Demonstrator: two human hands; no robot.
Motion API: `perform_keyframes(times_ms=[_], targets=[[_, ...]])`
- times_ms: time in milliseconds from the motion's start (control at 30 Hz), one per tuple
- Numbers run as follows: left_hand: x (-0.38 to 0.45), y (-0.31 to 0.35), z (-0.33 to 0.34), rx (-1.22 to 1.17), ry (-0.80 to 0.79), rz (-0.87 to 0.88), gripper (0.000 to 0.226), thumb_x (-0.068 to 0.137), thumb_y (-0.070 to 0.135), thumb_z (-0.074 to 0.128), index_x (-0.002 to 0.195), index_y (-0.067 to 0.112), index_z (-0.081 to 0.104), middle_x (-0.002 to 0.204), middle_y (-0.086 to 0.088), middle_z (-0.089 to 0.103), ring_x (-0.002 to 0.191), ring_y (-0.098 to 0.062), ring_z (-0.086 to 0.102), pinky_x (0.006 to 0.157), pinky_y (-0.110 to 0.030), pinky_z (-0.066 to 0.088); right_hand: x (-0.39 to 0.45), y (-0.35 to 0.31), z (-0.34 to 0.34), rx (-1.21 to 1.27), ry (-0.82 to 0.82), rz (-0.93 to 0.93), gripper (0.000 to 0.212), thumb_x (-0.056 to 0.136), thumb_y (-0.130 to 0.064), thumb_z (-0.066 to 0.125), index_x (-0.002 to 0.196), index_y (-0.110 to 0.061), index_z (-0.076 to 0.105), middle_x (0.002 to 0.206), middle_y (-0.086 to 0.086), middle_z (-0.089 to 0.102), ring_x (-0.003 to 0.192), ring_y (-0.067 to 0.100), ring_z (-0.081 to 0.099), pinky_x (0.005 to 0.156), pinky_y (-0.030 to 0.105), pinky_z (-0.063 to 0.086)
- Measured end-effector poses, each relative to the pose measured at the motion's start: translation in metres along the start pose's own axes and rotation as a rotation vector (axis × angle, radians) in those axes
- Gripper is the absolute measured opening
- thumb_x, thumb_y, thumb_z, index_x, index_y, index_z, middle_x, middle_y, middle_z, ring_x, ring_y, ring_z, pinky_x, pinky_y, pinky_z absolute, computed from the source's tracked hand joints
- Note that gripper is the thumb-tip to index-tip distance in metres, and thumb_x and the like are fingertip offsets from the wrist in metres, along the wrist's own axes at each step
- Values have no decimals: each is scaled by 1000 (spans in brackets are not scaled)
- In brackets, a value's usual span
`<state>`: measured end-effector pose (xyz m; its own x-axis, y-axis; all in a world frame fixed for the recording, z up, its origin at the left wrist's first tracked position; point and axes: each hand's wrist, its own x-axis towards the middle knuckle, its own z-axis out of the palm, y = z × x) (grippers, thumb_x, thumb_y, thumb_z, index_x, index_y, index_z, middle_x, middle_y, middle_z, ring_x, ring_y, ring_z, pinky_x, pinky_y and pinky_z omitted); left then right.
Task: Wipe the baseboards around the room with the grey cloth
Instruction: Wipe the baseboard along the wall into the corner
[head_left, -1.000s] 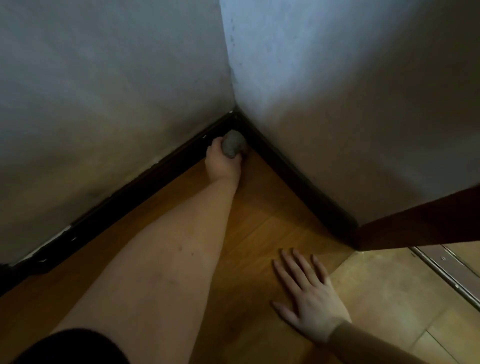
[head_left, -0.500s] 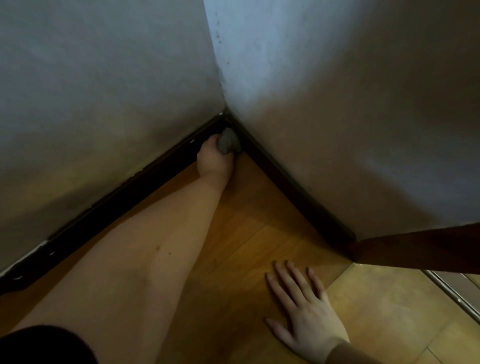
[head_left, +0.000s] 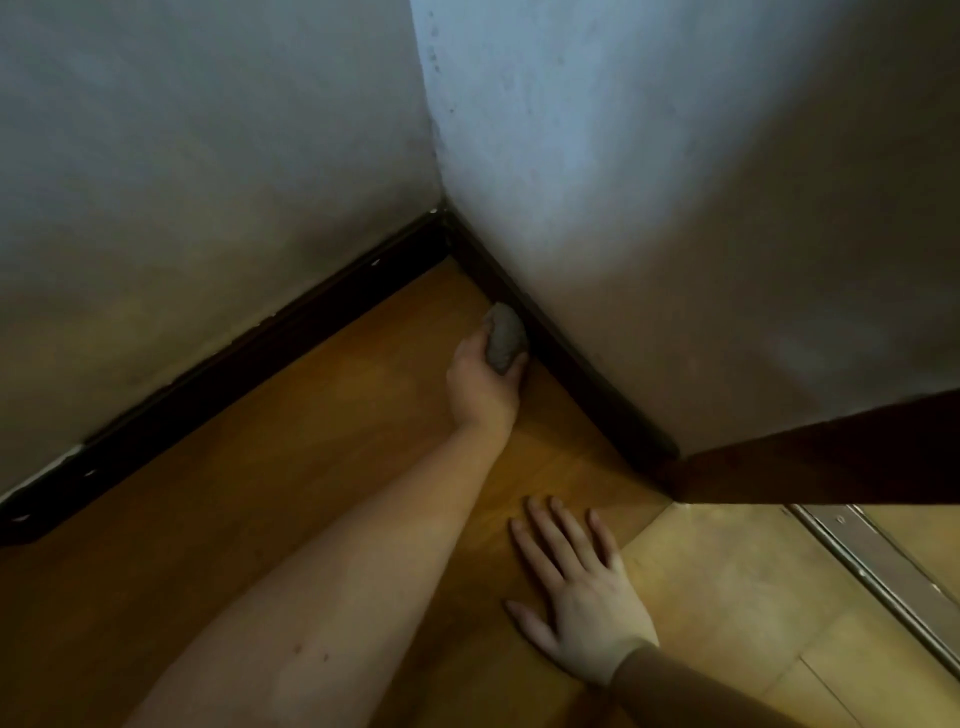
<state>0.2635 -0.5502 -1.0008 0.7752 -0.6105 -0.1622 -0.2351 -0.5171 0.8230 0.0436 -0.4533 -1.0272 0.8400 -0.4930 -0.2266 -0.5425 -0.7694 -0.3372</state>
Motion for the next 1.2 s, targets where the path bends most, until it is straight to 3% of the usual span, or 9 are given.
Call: perform_keyframes(times_ms=[167,433,533,600,700,800,900,1100,1200], targets=[[-48,-1,3,23,-96,91,49,78,12,81,125,6,66,121,-13,67,112,-28,61,92,-23,40,0,1,-1,-7,-15,14,80,92,-74,34,158,-32,15,164,-2,18,152,21,5,119,50,2],[-94,3,8,94,-354,80,39,77,28,82,113,18,69,109,-2,71,102,-18,65,81,-25,45,-6,2,-3,-45,-62,36,69,93,-72,33,147,-29,40,149,3,48,145,26,31,117,53,6],[-99,1,6,115,-400,104,44,76,29,83,115,16,69,109,-5,72,102,-21,65,84,-25,46,-5,0,-3,-64,-53,29,67,94,-70,32,145,-28,43,146,4,51,143,28,36,117,53,7],[-97,2,1,148,-424,135,48,76,28,83,120,15,68,115,-6,71,107,-21,64,85,-22,43,-5,-2,-2,-68,-31,23,68,94,-69,32,148,-29,37,151,4,45,145,26,30,118,51,4],[-88,6,-8,182,-452,171,51,78,26,83,124,16,66,121,-3,68,111,-18,62,90,-21,42,-6,3,0,-74,-14,22,71,95,-68,28,156,-32,18,162,0,23,151,20,6,119,46,-10],[-84,10,-22,214,-436,225,50,79,26,82,125,16,65,123,-3,66,112,-17,60,90,-20,40,-9,3,-2,-63,-27,12,71,98,-67,21,158,-34,5,165,-5,3,151,15,-10,120,45,-12],[-81,11,-33,220,-399,250,50,78,23,82,124,14,65,123,-6,64,111,-21,59,87,-20,38,-33,5,-2,7,-35,4,67,100,-65,19,157,-36,-1,165,-10,-3,151,10,-11,122,41,-7],[-59,3,-48,183,-198,150,55,75,17,84,126,10,65,120,-11,67,110,-26,62,84,-21,39,-102,11,14,-27,-45,154,74,97,-70,30,158,-31,13,163,-4,18,150,19,19,117,46,8],[-42,0,-52,146,-100,71,58,75,22,83,129,15,63,120,-10,69,110,-26,63,94,-30,48,-97,19,10,-56,-31,128,74,96,-69,31,158,-32,13,163,-5,15,151,17,14,120,46,0]])
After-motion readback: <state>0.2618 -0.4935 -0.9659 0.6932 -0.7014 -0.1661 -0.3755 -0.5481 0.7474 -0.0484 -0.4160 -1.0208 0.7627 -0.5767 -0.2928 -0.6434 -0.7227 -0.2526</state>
